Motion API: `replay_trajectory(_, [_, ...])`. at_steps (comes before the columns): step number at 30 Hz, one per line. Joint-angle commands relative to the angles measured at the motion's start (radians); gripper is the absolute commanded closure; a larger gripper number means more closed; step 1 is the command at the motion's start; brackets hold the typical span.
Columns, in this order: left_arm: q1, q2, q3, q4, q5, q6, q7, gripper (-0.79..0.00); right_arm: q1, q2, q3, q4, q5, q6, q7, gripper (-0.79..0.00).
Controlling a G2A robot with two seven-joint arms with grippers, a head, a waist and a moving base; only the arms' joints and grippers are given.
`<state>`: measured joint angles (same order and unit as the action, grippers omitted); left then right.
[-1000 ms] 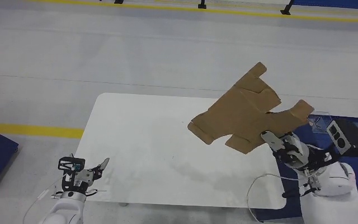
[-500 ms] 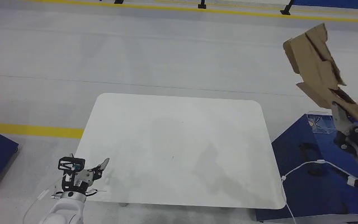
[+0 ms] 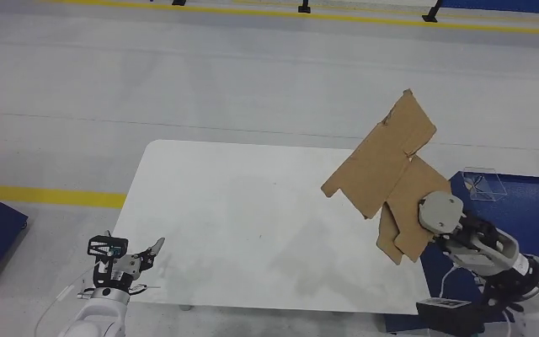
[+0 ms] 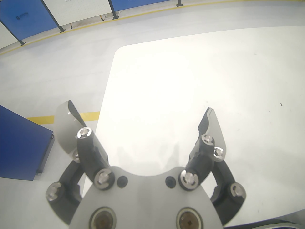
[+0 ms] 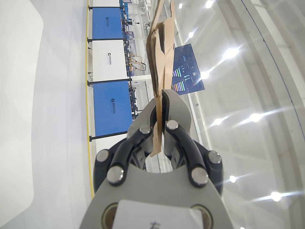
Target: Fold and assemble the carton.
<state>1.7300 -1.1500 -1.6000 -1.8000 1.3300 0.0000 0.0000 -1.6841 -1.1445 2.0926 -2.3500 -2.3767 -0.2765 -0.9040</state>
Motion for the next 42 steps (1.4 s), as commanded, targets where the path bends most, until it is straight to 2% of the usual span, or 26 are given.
replay_trajectory(1, [0.0, 0.0, 0.0, 0.0, 0.0, 0.0, 0.0, -0.785, -0.042, -0.002, -0.018, 0.0, -0.066, 0.105, -0.009, 0.0])
replay_trajectory(3, [0.0, 0.0, 0.0, 0.0, 0.0, 0.0, 0.0, -0.785, -0.078, -0.004, -0.039, 0.0, -0.128, 0.188, -0.001, 0.0])
replay_trajectory(6, [0.0, 0.0, 0.0, 0.0, 0.0, 0.0, 0.0, -0.785, -0.112, -0.006, -0.065, 0.0, -0.15, 0.246, 0.013, 0.0])
replay_trajectory(9, [0.0, 0.0, 0.0, 0.0, 0.0, 0.0, 0.0, -0.785, -0.111, -0.006, -0.06, 0.0, -0.041, 0.203, 0.018, 0.0])
replay_trajectory(14, [0.0, 0.0, 0.0, 0.0, 0.0, 0.0, 0.0, -0.785, -0.044, 0.004, 0.04, 0.0, 0.282, -0.022, 0.012, 0.0])
replay_trajectory(20, [0.0, 0.0, 0.0, 0.0, 0.0, 0.0, 0.0, -0.785, 0.05, 0.025, 0.137, 0.063, 0.824, -0.473, 0.131, 0.0])
replay_trajectory(25, [0.0, 0.0, 0.0, 0.0, 0.0, 0.0, 0.0, -0.785, 0.148, 0.055, 0.099, 0.202, 1.183, -0.736, 0.318, 0.0])
replay_trajectory(30, [0.0, 0.0, 0.0, 0.0, 0.0, 0.0, 0.0, -0.785, 0.179, 0.105, -0.063, 0.28, 1.542, -0.736, 0.565, 0.0])
replay_trajectory(37, [0.0, 0.0, 0.0, 0.0, 0.0, 0.0, 0.0, -0.785, 0.221, 0.191, -0.307, 0.367, 2.131, -0.736, 0.961, 0.0])
replay_trajectory(42, [0.0, 0.0, 0.0, 0.0, 0.0, 0.0, 0.0, -0.785, 0.244, 0.226, -0.465, 0.42, 2.499, -0.736, 1.221, 0.0])
